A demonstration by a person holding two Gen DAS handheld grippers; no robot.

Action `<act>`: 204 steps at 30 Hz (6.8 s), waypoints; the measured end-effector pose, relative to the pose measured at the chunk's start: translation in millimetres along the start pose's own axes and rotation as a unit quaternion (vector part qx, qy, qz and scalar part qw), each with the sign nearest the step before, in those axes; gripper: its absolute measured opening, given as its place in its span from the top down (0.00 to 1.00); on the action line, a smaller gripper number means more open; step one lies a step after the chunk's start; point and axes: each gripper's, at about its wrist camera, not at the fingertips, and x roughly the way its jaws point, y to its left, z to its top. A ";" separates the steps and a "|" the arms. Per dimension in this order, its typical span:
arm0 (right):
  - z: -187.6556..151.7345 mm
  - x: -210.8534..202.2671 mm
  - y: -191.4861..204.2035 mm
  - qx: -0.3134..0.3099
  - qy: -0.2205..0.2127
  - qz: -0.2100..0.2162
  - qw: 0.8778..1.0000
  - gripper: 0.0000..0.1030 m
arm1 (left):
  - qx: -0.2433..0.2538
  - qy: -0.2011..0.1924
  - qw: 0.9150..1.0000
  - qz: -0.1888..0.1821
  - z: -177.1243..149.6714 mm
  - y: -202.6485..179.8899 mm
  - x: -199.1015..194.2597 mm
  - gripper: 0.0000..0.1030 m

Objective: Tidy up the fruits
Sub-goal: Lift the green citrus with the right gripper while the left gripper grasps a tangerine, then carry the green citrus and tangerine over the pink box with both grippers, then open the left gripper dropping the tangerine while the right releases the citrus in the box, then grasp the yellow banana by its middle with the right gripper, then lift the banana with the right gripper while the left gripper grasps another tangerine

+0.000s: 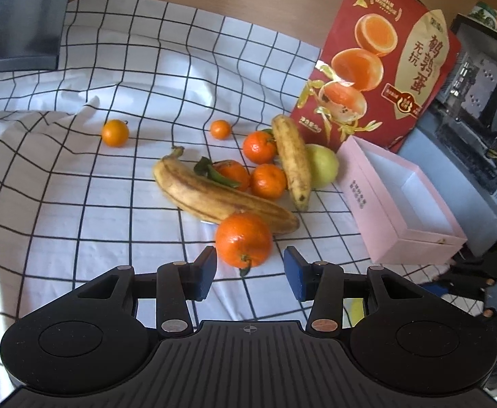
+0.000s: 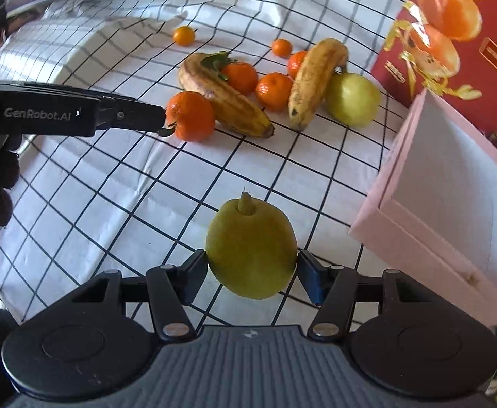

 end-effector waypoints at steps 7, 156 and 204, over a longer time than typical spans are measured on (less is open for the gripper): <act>-12.6 -4.3 0.0 0.032 -0.022 -0.007 0.999 0.43 | 0.027 0.006 0.999 0.019 6.4 -6.9 12.0 0.53; 183.3 92.6 -84.3 0.142 -0.074 -0.058 0.985 0.45 | -0.149 0.030 0.987 0.046 7.4 67.7 -26.1 0.55; 9.5 22.0 -80.3 0.254 -0.023 0.184 0.949 0.61 | -0.009 0.147 0.979 -0.142 -20.6 -25.5 1.0 0.56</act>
